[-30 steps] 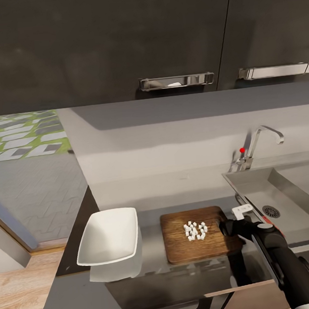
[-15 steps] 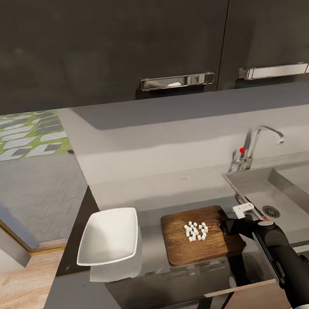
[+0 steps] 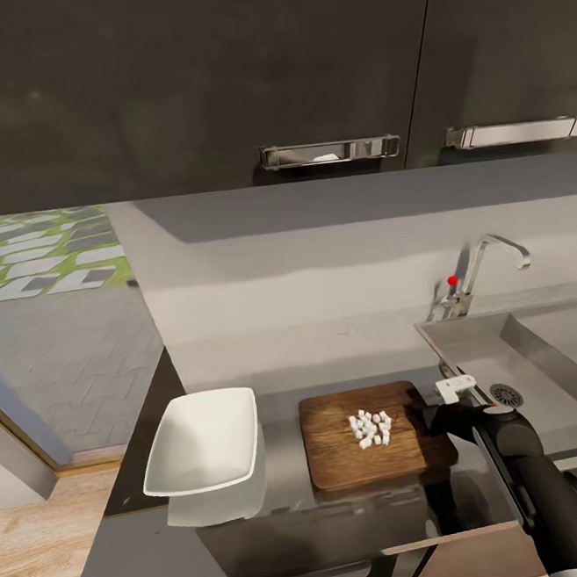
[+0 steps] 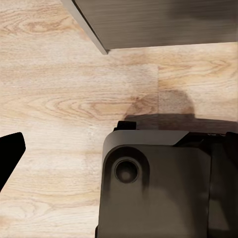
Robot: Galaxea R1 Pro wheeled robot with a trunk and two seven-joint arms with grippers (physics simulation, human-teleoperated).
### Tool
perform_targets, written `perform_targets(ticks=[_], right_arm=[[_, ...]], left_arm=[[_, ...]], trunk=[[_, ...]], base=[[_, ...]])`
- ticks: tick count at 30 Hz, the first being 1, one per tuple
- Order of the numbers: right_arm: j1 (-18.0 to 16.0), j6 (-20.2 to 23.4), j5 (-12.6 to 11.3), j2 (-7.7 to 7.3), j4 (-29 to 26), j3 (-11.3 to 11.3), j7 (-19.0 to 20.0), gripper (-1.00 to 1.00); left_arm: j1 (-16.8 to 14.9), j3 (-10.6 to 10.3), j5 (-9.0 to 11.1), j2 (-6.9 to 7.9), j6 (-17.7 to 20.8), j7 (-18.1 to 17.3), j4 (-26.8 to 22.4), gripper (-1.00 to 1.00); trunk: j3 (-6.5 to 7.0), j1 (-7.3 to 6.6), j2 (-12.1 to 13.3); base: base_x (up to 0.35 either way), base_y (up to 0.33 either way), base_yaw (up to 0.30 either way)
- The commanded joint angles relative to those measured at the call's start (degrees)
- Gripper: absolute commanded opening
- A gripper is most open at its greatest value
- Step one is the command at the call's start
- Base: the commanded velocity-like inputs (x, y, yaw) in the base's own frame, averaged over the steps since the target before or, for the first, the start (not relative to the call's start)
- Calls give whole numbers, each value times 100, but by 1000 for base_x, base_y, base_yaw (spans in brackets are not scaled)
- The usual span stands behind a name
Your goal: In the kitchen, take the Vidalia onion out of the sink, dice it on the chopping board with the paring knife, put the diced onion into the bowl on the countertop, then place both the paring knife and the chopping board into the sink.
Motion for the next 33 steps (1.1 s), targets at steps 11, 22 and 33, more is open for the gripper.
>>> perform_targets(ticks=[11,22,33], right_arm=[[-4,82,54,-9,-144,-2,62,-100],[-4,74,54,-17,-150,-6,63,-100],[-4,74,70,-26,-150,-4,63,-100]], left_arm=[[-11,-51,57,-4,-41,8,25,100],[-11,-51,57,-4,-44,8,25,100],[-11,-2,55,16,-67,14,-12,100]], trunk=[[-8,2,-7],[-8,2,-7],[-8,2,-7]], base=[[0,0,0],[0,0,0],[0,0,0]])
